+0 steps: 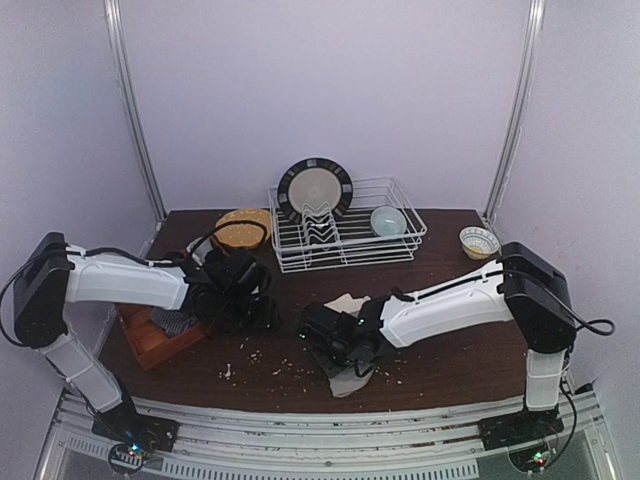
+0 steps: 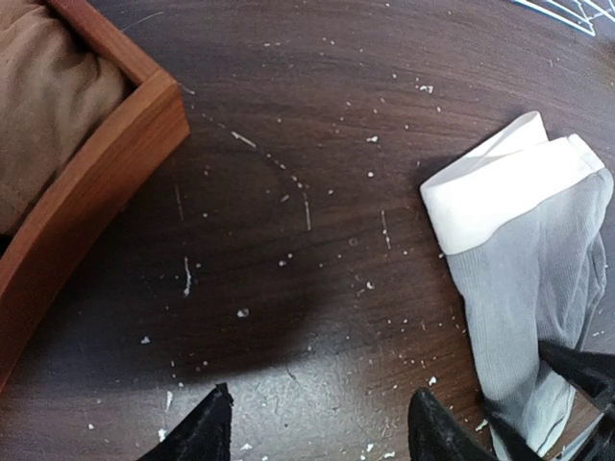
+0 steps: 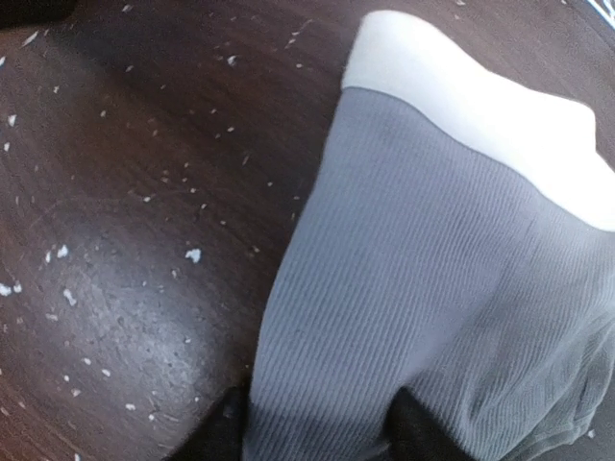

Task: Roll the underwear
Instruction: Pick up the underwear from the center of the board.

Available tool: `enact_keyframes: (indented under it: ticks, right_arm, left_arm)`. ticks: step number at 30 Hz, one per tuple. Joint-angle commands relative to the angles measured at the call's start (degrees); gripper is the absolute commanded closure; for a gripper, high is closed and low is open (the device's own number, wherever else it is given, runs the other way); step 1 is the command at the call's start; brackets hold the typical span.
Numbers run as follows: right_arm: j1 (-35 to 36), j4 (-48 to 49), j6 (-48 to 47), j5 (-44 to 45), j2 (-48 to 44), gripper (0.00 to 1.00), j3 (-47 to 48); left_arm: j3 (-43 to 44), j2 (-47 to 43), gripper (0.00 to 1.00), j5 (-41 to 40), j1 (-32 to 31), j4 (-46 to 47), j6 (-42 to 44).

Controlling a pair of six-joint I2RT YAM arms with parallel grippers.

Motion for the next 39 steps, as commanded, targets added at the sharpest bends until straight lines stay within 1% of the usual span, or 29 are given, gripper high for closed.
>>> enact_keyframes:
  ticks: [1, 2, 4, 5, 6, 11, 14, 15, 18, 20, 22, 24, 27, 30, 33, 34, 35, 36, 37, 39]
  right_arm:
    - [0.45, -2.95, 1.14, 1.33, -0.54, 0.70, -4.58]
    - [0.41, -2.41, 1.28, 0.49, -1.54, 0.78, -5.44]
    - [0.26, -0.95, 1.55, -2.37, -4.02, 0.91, -7.16]
    - [0.24, 0.42, 1.73, -4.20, -5.86, 0.97, -8.30]
    - [0.14, 1.84, 1.81, -6.16, -7.79, 1.00, -9.58]
    - [-3.03, 11.67, 3.88, -23.18, -17.61, 1.00, -16.92]
    - [-6.29, 17.01, 6.25, -34.83, -20.90, 1.00, -20.57]
    - [-7.43, 17.88, 7.00, -37.16, -21.64, 1.00, -21.61]
    - [-11.18, 19.99, 8.24, -43.05, -22.83, 1.00, -24.94]
    - [-14.14, 21.25, 8.75, -46.61, -22.90, 1.00, -27.37]
    - [-16.83, 23.80, 9.62, -49.11, -23.19, 1.00, -30.10]
    - [-18.84, 25.49, 10.22, -51.47, -23.35, 1.00, -31.90]
    - [-20.62, 27.26, 10.47, -53.47, -23.57, 1.00, -33.74]
    - [-22.83, 29.38, 10.93, -55.74, -23.64, 1.00, -35.28]
    - [-24.28, 30.72, 11.27, -58.29, -24.08, 1.00, -36.40]
    - [-24.38, 29.97, 10.69, -58.60, -24.49, 1.00, -36.32]
    - [-24.58, 29.41, 10.27, -58.80, -24.94, 1.00, -36.40]
    - [-24.72, 28.90, 9.75, -59.02, -25.30, 1.00, -36.62]
    - [-24.88, 28.25, 9.32, -59.16, -25.63, 1.00, -36.85]
    - [-25.13, 27.12, 8.59, -59.27, -26.17, 1.00, -37.50]
  left_arm:
    - [-0.91, -1.81, 0.40, 0.44, 0.43, 3.04, -1.34]
    - [-0.99, -1.90, 0.41, 0.71, 0.44, 3.25, -1.32]
    - [-1.21, -2.26, 0.41, 1.31, 0.39, 3.99, -1.33]
    - [-1.40, -2.57, 0.41, 1.56, 0.41, 4.37, -1.24]
    - [-1.63, -2.98, 0.41, 1.73, 0.42, 4.77, -1.23]
    - [-4.02, -5.78, 0.42, 2.61, 0.43, 8.38, 0.88]
    - [-6.61, -7.35, 0.42, 5.30, 0.35, 13.58, 3.87]
    - [-7.67, -7.89, 0.42, 6.86, 0.30, 16.45, 5.52]
    - [-11.63, -9.42, 0.37, 10.83, -0.23, 24.92, 10.53]
    - [-13.33, -9.71, 0.31, 12.41, -0.40, 27.96, 13.16]
    - [-14.04, -9.28, 0.25, 13.12, -0.47, 29.40, 14.62]
    - [-14.60, -8.50, 0.21, 13.88, -0.57, 30.46, 14.78]
    - [-15.33, -7.03, 0.19, 15.54, -1.25, 33.42, 15.33]
    - [-15.87, -5.25, 0.19, 16.77, -2.47, 37.55, 19.36]
    - [-17.47, -3.28, 0.18, 17.53, -3.34, 43.26, 25.13]
    - [-18.86, -2.72, 0.17, 18.04, -3.80, 46.88, 27.67]
    - [-20.95, -2.35, 0.06, 18.04, -4.67, 51.61, 31.19]
    - [-23.19, -2.00, 0.03, 17.39, -5.79, 57.24, 35.22]
    - [-24.83, -1.77, 0.02, 15.68, -6.95, 60.91, 38.73]
    - [-25.68, -0.80, 0.02, 13.83, -8.38, 63.55, 46.39]
